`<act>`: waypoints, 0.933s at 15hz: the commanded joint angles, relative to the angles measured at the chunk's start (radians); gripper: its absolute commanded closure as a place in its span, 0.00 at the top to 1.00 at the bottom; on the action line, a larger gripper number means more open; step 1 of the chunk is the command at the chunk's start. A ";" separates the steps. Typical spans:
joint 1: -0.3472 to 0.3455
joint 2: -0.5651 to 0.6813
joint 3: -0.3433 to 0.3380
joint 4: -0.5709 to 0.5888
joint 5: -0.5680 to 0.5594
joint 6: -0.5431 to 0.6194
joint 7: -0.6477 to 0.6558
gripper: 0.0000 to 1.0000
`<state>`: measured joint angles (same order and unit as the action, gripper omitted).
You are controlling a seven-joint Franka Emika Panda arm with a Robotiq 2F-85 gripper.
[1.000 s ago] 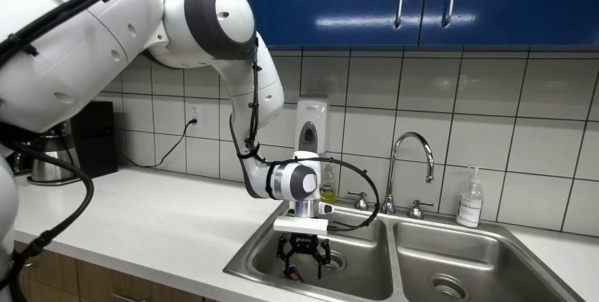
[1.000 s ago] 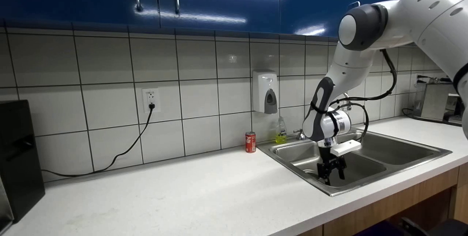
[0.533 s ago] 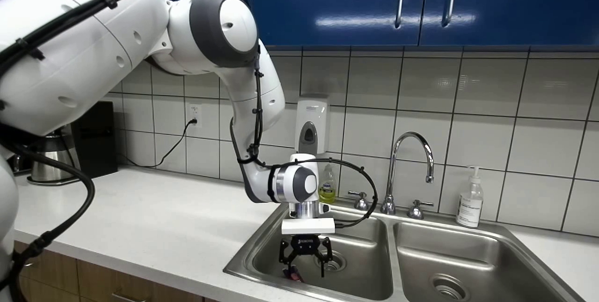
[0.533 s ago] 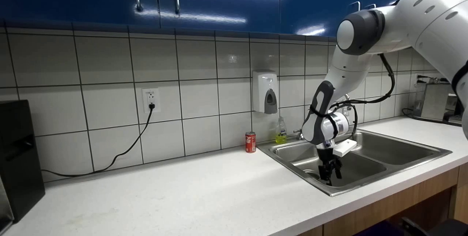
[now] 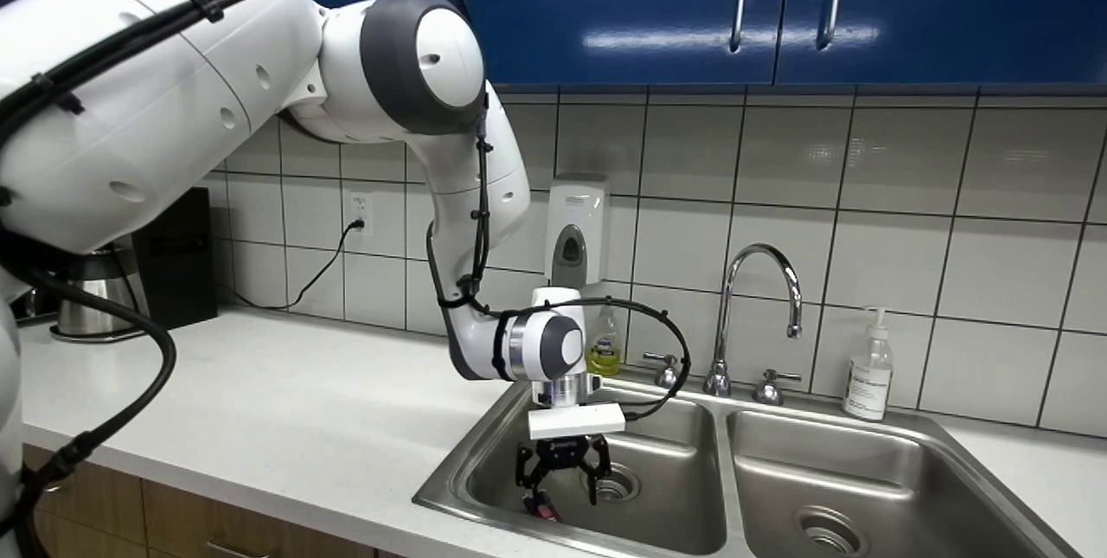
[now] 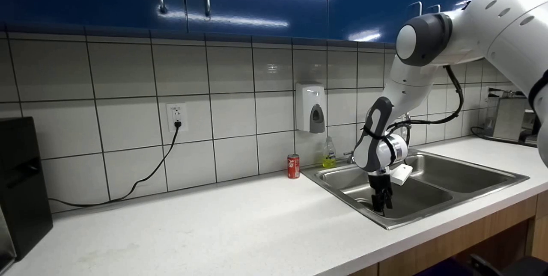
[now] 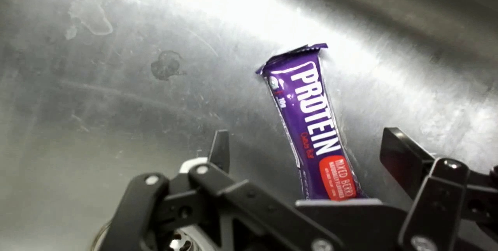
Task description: Remove the chocolate bar from the sink and place it on the counter
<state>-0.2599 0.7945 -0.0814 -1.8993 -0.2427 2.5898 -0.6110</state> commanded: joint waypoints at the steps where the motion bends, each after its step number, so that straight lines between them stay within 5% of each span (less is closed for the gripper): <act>1: -0.078 0.004 0.067 0.000 0.004 0.028 -0.117 1.00; 14: -0.095 0.030 0.084 0.004 0.011 0.014 -0.308 1.00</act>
<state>-0.3423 0.8236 -0.0102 -1.8998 -0.2411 2.6003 -0.8746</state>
